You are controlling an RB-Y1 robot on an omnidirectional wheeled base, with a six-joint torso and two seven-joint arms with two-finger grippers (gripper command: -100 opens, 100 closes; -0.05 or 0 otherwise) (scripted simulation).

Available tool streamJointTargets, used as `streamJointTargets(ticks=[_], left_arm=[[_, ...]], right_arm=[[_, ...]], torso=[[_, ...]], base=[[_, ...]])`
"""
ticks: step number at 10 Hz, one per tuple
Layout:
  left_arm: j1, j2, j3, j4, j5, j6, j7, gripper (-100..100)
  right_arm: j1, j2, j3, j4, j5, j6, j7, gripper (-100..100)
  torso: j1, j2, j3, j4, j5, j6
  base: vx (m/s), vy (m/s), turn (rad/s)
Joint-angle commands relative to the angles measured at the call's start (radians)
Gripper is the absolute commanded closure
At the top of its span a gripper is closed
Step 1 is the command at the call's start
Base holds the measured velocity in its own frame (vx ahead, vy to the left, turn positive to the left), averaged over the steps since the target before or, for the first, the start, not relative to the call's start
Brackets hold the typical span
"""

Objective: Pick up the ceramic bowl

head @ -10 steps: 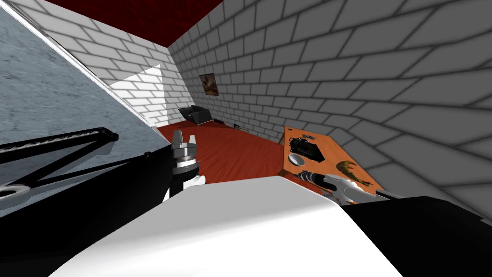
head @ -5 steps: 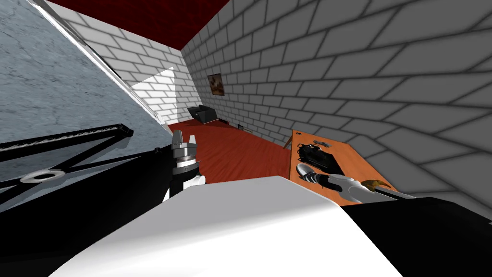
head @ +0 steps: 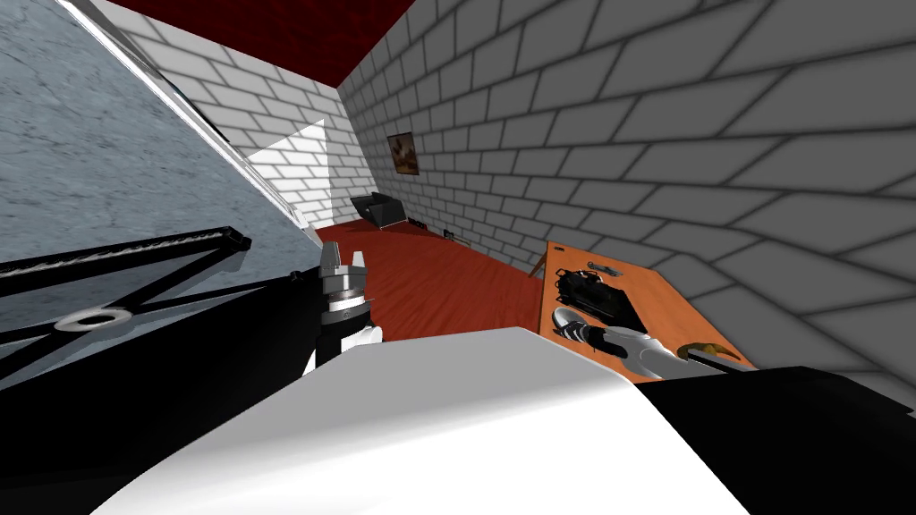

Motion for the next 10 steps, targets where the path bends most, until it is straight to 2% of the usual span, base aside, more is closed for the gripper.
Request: streamJointTargets(ticks=[1,5,6,7,8,9,10], left_arm=[[0.000,0.000,0.000,0.000,0.000,0.000,0.000,0],[0.000,0.000,0.000,0.000,0.000,0.000,0.000,0],[0.000,0.000,0.000,0.000,0.000,0.000,0.000,0],[0.000,0.000,0.000,0.000,0.000,0.000,0.000,0],[0.000,0.000,0.000,0.000,0.000,0.000,0.000,0],[0.000,0.000,0.000,0.000,0.000,0.000,0.000,0],[0.000,0.000,0.000,0.000,0.000,0.000,0.000,0]], right_arm=[[0.000,0.000,0.000,0.000,0.000,0.000,0.000,100],[0.000,0.000,0.000,0.000,0.000,-0.001,0.000,100],[0.000,0.000,0.000,0.000,0.000,-0.001,0.000,0],[-0.008,-0.029,0.008,0.008,-0.001,-0.030,-0.009,100],[-0.007,-0.042,0.010,0.004,-0.002,-0.038,-0.013,100],[-0.002,-0.036,0.008,-0.006,-0.002,-0.023,-0.012,100],[-0.002,-0.038,0.009,-0.006,-0.002,-0.026,-0.014,0]], torso=[[0.000,0.000,0.000,0.000,0.000,0.000],[0.002,0.000,0.000,0.000,0.001,0.000],[0.002,0.000,0.000,0.000,0.001,0.000],[0.002,0.000,0.000,0.000,0.001,0.000],[0.006,0.000,0.000,0.000,0.002,0.001],[0.008,0.002,0.001,0.000,0.003,0.001],[0.006,0.001,0.001,0.001,0.002,0.000]], base=[[0.000,-0.007,-0.001],[0.000,0.000,0.000],[0.000,0.000,0.000],[-0.003,0.067,-0.064],[-0.020,0.090,-0.090],[-0.013,0.036,-0.025],[-0.003,0.007,0.000]])
